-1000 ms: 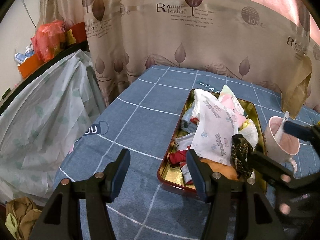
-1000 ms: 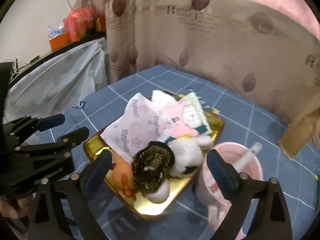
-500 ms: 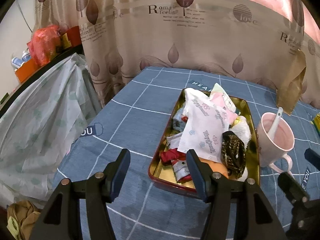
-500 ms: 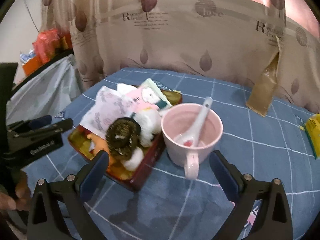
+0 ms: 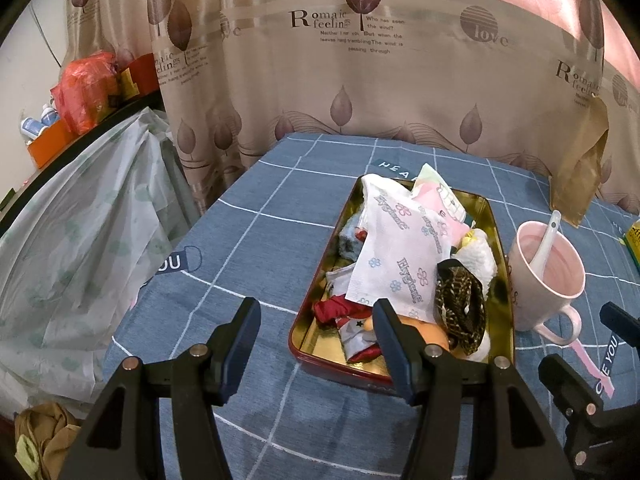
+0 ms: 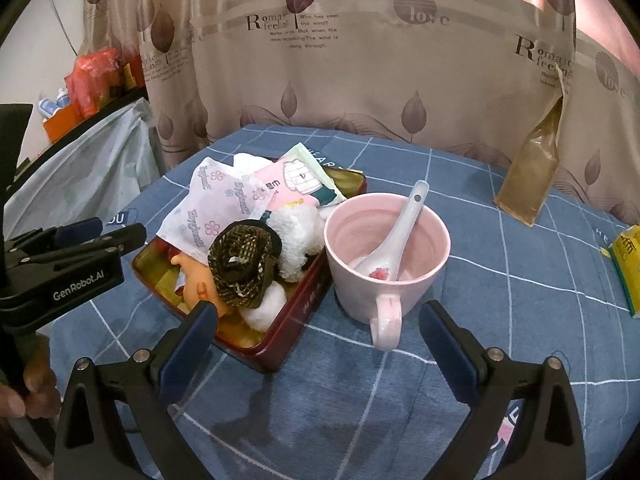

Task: Organize soft objects

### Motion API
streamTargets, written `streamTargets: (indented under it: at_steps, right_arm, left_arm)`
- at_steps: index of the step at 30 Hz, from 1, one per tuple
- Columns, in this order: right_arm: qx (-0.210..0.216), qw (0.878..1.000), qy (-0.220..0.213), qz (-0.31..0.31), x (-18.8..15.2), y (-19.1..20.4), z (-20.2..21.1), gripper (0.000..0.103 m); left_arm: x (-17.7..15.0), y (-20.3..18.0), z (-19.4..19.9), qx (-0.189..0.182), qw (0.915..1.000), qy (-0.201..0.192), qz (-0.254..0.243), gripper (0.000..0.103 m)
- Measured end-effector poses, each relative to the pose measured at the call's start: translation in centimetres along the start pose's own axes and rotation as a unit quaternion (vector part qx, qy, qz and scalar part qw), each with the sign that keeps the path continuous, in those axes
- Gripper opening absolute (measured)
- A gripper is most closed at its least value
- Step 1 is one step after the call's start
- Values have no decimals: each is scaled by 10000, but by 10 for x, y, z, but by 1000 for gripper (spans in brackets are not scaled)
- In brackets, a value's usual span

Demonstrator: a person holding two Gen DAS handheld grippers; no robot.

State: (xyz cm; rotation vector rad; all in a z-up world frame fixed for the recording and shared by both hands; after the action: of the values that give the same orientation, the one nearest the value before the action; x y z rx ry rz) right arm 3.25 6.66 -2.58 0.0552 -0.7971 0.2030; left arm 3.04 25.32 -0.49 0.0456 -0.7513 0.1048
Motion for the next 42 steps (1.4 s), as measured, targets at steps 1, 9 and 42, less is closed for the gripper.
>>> streamTargets:
  at_steps: [1,9,42]
  right_arm:
    - [8,10000,10,6,0,0,0,99]
    - [12,9999,90,43,-3,3,-3,99]
    - [7,9998,187,88,-4,8,-6,99]
  left_arm:
    - [0,0,0,-1,10000,1,1,60]
    - [0,0,0,-2,10000,-3,3,60]
    - [1,-2,0,9,10000,4,13,60]
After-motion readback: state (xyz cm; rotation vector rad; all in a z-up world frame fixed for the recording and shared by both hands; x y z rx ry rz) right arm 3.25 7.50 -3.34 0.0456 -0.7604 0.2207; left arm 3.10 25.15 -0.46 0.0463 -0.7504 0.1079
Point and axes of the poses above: each gripper's, at about its wrist camera, not at the fingertips, and z roughly against the way its jaws point, y to its left, x to its top, the point moved 1 cm from there along -z, roughly the way its jaws point, and after that the axes turned 7 degrees about -x, right-handed, at the moved point
